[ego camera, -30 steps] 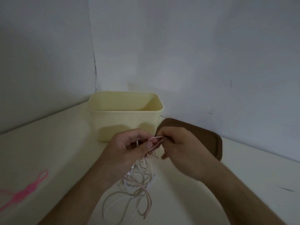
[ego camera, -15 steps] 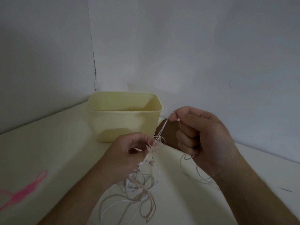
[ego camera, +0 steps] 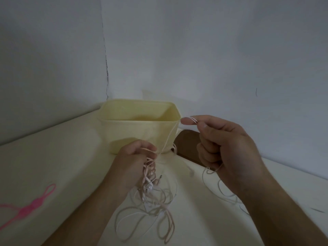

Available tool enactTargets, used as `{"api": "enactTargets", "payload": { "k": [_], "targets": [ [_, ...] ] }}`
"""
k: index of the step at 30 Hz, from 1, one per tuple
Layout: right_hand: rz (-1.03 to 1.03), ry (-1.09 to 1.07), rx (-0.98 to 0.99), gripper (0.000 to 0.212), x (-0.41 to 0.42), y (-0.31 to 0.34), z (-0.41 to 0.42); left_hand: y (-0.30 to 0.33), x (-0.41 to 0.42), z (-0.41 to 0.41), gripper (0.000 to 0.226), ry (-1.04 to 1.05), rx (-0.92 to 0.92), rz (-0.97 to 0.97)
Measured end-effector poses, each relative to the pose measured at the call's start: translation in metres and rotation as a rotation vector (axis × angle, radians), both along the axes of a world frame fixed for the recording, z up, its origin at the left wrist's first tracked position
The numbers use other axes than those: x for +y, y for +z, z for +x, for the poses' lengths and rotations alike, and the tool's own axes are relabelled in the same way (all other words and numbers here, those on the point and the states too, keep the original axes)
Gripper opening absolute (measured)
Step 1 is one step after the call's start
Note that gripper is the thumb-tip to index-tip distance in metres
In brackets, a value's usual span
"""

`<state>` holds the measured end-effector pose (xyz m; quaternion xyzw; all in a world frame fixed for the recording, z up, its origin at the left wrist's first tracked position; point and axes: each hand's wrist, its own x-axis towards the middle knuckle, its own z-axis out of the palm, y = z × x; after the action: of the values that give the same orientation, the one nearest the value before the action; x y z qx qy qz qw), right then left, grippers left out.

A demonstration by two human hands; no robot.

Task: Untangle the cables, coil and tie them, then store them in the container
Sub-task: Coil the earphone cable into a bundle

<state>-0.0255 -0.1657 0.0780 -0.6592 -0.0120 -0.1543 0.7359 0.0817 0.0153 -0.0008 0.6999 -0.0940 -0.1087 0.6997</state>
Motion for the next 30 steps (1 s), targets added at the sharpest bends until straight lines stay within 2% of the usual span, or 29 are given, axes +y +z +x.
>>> {"api": "enactTargets", "payload": {
  "k": [4, 9, 11, 12, 14, 18, 21, 24, 27, 30],
  "targets": [
    [0.022, 0.026, 0.006, 0.031, 0.002, -0.001, 0.0, 0.006, 0.001, -0.009, 0.039, -0.087, -0.141, 0.027],
    [0.035, 0.056, 0.006, 0.032, 0.004, 0.0, 0.0, 0.01, 0.004, -0.016, 0.027, -0.337, -0.281, -0.051],
    [0.069, 0.052, -0.028, 0.031, 0.004, 0.002, -0.001, 0.005, 0.002, -0.017, 0.022, -0.353, -0.337, -0.006],
    [0.093, 0.046, -0.054, 0.031, 0.003, 0.003, -0.001, 0.001, 0.001, -0.016, 0.026, -0.342, -0.353, 0.034],
    [0.13, 0.018, -0.107, 0.03, 0.002, 0.005, -0.002, 0.0, 0.0, -0.015, 0.029, -0.323, -0.338, 0.086],
    [0.181, -0.062, -0.155, 0.032, 0.0, 0.006, -0.002, 0.001, 0.001, -0.013, 0.021, -0.309, -0.293, 0.062],
    [0.183, -0.109, -0.156, 0.033, -0.004, 0.006, -0.002, 0.006, 0.005, -0.014, 0.005, -0.356, -0.238, -0.08],
    [0.212, -0.166, -0.162, 0.034, -0.007, 0.007, -0.002, 0.007, 0.006, -0.01, 0.006, -0.336, -0.219, -0.157],
    [0.231, -0.198, -0.161, 0.033, -0.01, 0.007, -0.001, 0.004, 0.006, -0.009, 0.017, -0.307, -0.239, -0.09],
    [0.243, -0.22, -0.158, 0.032, -0.011, 0.006, -0.001, 0.003, 0.008, -0.01, 0.016, -0.361, -0.248, -0.041]
  ]
}}
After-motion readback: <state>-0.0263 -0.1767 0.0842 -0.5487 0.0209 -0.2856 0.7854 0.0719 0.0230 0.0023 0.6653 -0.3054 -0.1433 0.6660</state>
